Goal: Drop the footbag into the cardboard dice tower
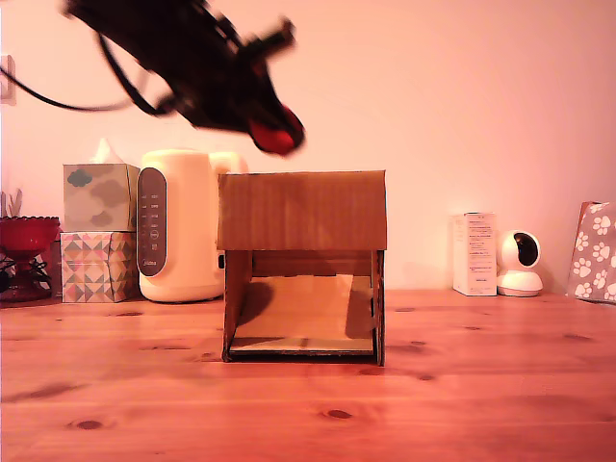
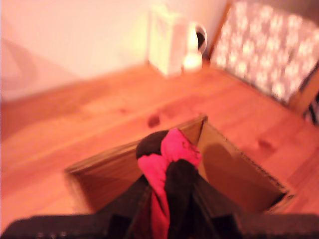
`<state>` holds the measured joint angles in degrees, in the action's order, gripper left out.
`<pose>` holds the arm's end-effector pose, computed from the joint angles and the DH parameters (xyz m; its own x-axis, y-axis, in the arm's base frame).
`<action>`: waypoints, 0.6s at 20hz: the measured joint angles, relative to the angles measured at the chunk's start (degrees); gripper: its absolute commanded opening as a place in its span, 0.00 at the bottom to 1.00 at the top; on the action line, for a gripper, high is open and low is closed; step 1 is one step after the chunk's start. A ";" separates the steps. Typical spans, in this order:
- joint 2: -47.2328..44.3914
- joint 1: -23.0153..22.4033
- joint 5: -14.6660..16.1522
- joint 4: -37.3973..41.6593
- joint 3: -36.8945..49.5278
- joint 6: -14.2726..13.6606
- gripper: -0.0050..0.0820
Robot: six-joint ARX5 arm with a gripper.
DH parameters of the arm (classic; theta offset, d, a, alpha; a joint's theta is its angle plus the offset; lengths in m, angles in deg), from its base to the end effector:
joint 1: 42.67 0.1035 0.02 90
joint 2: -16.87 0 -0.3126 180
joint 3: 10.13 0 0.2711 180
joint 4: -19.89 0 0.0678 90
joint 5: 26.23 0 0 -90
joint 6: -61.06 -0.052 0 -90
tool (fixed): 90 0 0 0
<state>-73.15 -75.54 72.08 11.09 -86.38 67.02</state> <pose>0.3265 -0.2199 0.3058 0.6890 -0.6173 -0.3798 0.6121 0.7762 -0.1511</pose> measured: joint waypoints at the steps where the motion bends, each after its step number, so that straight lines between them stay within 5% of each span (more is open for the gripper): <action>1: -1.09 0.00 0.15 -0.48 -1.07 -0.07 0.11; 6: -2.45 0.02 0.15 -0.26 -2.32 -0.83 0.15; 9: -2.45 0.02 0.15 0.76 -2.32 -1.55 0.74; 10: -2.45 0.02 0.13 0.76 -2.32 -1.60 0.83; 12: -2.45 0.02 0.15 0.70 -2.32 -1.64 0.84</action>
<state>-75.60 -75.51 72.24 11.79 -88.70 65.38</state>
